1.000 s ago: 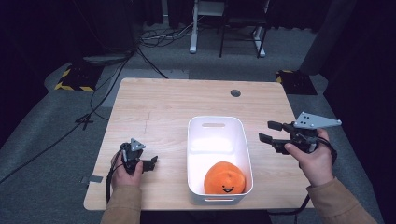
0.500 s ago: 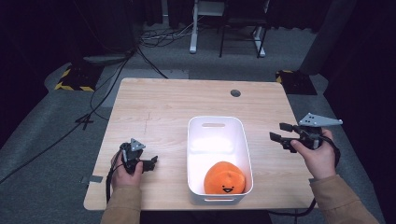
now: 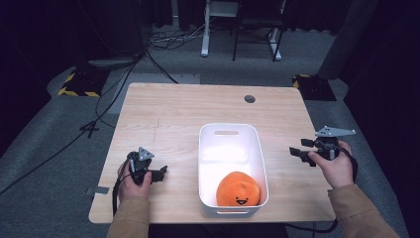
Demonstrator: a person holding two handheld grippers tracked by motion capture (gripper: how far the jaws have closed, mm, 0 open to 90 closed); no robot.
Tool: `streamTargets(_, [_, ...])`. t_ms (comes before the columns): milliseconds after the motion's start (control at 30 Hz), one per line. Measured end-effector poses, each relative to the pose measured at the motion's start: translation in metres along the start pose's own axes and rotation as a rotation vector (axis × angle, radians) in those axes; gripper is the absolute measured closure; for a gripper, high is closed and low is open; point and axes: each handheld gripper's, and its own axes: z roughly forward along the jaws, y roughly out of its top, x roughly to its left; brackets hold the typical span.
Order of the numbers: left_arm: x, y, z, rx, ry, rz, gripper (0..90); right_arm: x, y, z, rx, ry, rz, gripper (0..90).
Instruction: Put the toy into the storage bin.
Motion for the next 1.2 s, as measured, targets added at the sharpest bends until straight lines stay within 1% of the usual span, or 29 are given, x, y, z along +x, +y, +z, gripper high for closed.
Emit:
streamTargets(100, [0.0,0.0,0.0,0.0,-0.002,0.0,14.2,-0.005,-0.009,0.008,0.025,0.01,0.027,31.5])
streamTargets(200, [0.0,0.0,0.0,0.0,-0.001,0.0,14.2,-0.009,-0.015,0.014,0.058,0.01,0.037,30.4])
streamTargets(300, [0.0,0.0,0.0,0.001,-0.001,0.001,14.2,-0.012,-0.021,0.018,0.086,0.005,0.039,30.4])
streamTargets(467, [0.0,0.0,0.0,0.0,-0.001,0.0,14.2,-0.017,-0.031,0.025,0.127,-0.009,0.026,30.1])
streamTargets(533, [0.0,0.0,0.0,0.0,0.0,0.0,14.2,-0.018,-0.035,0.028,0.131,-0.005,0.031,30.1])
streamTargets(700, [0.0,0.0,0.0,0.0,0.0,0.0,14.2,-0.017,-0.044,0.033,0.152,0.004,0.015,29.0])
streamTargets(900, [0.0,0.0,0.0,0.0,0.0,0.0,14.2,-0.018,-0.056,0.04,0.149,0.006,0.013,27.1])
streamTargets(933, [0.0,0.0,0.0,0.0,0.0,0.0,14.2,-0.018,-0.058,0.042,0.14,0.003,0.006,26.3])
streamTargets(1033, [0.0,0.0,0.0,0.0,0.0,0.0,14.2,-0.017,-0.063,0.045,0.145,0.011,-0.004,24.9])
streamTargets(1067, [0.0,0.0,0.0,0.0,0.0,0.0,14.2,-0.016,-0.064,0.046,0.137,0.011,0.004,24.5])
streamTargets(1133, [0.0,0.0,0.0,0.0,0.0,0.0,14.2,-0.016,-0.068,0.048,0.145,0.012,-0.024,24.2])
streamTargets(1200, [0.0,0.0,0.0,0.0,0.0,0.0,14.2,-0.016,-0.071,0.05,0.151,0.016,-0.031,22.4])
